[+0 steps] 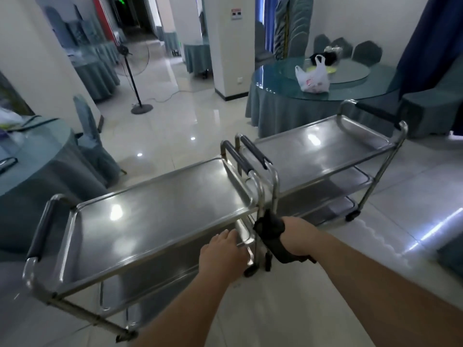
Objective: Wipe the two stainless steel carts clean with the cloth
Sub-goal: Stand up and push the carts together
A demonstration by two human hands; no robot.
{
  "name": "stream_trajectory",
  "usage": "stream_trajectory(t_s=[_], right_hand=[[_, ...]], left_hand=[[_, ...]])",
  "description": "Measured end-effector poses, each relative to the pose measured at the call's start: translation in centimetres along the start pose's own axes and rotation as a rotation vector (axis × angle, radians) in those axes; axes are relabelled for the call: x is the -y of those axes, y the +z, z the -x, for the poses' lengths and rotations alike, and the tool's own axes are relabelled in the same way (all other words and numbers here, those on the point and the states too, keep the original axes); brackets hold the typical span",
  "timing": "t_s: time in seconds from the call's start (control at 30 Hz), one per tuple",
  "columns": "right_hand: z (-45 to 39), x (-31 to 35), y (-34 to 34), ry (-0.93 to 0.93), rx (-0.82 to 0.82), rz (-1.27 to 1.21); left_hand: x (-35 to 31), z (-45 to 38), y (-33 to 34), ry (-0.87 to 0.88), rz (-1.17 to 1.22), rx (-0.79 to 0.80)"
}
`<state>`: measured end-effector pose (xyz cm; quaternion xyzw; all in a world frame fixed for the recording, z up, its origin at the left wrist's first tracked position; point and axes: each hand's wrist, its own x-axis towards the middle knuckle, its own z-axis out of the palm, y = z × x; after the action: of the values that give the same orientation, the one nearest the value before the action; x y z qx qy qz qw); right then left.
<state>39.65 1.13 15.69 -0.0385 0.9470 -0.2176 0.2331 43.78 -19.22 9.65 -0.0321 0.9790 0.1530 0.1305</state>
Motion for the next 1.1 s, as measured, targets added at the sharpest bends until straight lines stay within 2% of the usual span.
stream_trajectory(t_s=[0.17,0.33,0.67,0.9,1.1], right_hand=[[-1.5,-6.3,-5.0,0.036,-0.027,-0.049],[-4.5,-9.8,-8.1,0.028,-0.079,-0.111],[-17.9,-10.0,-11.5,0.094,-0.104,-0.229],[-29.1,-8.0,-14.0,0.175,-0.156,-0.178],[-36.4,-5.1,-13.8,0.198,-0.191,-0.201]], left_hand=[[-7.6,-2.1,-0.7,-0.005,-0.015,-0.038],[-9.8,-5.0,-1.2,-0.071,-0.035,-0.025],[-7.8,-17.6,-1.8,-0.120,0.010,0.002],[-5.1,-29.3,-4.3,-0.097,0.061,0.024],[-3.0,-34.8,-5.4,-0.083,0.035,-0.016]])
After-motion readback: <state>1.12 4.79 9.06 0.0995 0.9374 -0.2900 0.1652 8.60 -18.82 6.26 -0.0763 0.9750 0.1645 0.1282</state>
